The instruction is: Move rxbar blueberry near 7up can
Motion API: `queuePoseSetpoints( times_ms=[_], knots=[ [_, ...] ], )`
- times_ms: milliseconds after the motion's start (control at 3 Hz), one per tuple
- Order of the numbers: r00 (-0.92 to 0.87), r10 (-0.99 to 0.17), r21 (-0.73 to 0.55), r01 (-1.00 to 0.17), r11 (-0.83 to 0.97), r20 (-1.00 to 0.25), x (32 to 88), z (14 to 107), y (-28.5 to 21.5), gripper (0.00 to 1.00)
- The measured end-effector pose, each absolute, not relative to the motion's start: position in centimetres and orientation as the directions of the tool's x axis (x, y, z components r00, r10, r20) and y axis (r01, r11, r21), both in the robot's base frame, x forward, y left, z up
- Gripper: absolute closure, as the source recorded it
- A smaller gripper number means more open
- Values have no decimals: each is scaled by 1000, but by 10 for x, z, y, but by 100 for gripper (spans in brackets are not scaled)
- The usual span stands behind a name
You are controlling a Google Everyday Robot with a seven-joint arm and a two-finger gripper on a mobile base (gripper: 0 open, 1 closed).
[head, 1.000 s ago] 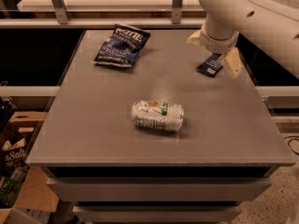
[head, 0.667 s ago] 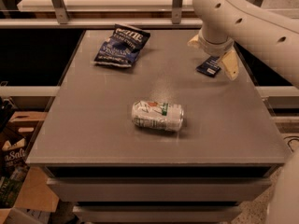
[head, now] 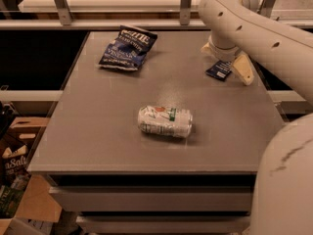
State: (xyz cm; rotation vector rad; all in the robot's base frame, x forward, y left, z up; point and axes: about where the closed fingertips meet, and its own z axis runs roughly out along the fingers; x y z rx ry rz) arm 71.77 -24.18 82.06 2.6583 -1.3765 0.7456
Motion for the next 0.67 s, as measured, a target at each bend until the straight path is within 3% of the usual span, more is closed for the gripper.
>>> queuePoseSetpoints(
  times_ms=[667],
  knots=[
    [483, -755, -159, -787, -597, 444, 719, 821, -246, 43]
  ],
)
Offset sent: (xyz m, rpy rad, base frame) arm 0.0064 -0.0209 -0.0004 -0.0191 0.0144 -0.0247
